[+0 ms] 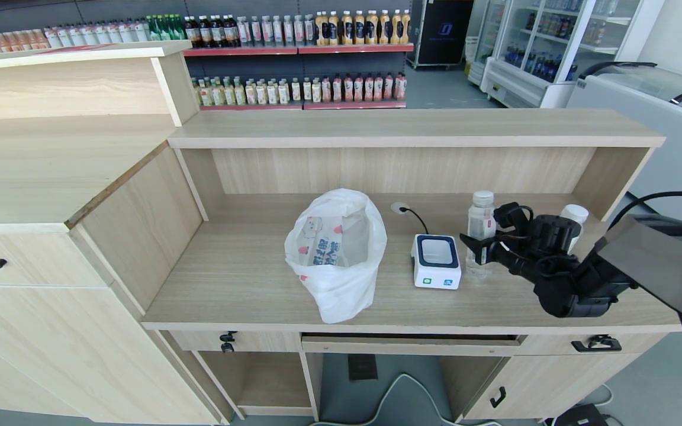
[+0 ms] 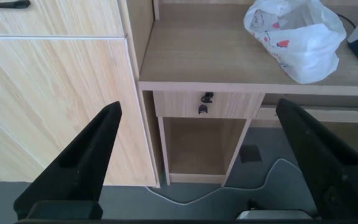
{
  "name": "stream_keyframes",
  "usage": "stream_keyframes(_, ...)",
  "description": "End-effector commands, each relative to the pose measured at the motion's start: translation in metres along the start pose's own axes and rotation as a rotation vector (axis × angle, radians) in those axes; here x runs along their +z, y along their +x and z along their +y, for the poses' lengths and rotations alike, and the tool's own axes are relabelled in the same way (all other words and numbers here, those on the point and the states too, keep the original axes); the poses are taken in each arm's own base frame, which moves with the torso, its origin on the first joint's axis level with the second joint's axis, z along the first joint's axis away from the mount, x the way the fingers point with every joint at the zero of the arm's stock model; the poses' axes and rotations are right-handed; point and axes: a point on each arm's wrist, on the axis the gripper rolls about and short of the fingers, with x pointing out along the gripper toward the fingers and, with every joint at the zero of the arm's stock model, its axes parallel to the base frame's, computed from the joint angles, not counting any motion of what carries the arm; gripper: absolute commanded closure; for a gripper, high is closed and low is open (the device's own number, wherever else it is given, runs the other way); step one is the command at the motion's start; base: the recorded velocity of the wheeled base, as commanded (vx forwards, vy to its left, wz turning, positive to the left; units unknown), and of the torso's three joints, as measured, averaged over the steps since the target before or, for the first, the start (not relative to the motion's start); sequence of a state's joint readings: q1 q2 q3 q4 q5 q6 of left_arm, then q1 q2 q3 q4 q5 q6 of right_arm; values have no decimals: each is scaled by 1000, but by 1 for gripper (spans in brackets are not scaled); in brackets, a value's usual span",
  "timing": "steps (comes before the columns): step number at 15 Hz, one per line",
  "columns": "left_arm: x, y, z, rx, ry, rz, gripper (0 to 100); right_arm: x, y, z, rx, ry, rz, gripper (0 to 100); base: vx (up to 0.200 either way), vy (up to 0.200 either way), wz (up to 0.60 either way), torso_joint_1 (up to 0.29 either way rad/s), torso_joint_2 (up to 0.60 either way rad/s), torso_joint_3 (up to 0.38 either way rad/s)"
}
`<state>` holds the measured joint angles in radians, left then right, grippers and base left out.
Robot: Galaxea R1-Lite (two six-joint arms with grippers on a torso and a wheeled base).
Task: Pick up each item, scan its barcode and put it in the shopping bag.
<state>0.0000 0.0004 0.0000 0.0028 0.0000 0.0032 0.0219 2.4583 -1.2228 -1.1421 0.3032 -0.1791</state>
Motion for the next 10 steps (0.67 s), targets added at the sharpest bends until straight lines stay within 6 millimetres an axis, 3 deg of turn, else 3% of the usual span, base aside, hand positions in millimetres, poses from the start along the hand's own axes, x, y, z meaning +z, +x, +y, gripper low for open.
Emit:
stream_keyframes(1,0,0,0,0,0,0,0,7,-1,-1,-3,-2,-16,100,0,0,0,0,0,0)
stream_keyframes(3,0,0,0,0,0,0,0,17,-4,-3,0,9,6,100,0,0,0,0,0,0)
stream_keyframes(5,0,0,0,0,0,0,0,63,-18,-6,1,121,-6,100,0,0,0,0,0,0)
stream_keyframes(7,0,0,0,0,0,0,0,135,-54,6,86,287,30,100,0,0,0,0,0,0)
stream_keyframes(9,0,0,0,0,0,0,0,181,-92,11,187,350,42,100,0,0,0,0,0,0)
stream_keyframes(10,0,0,0,0,0,0,0,205,-120,15,265,367,52,100,0,0,0,0,0,0)
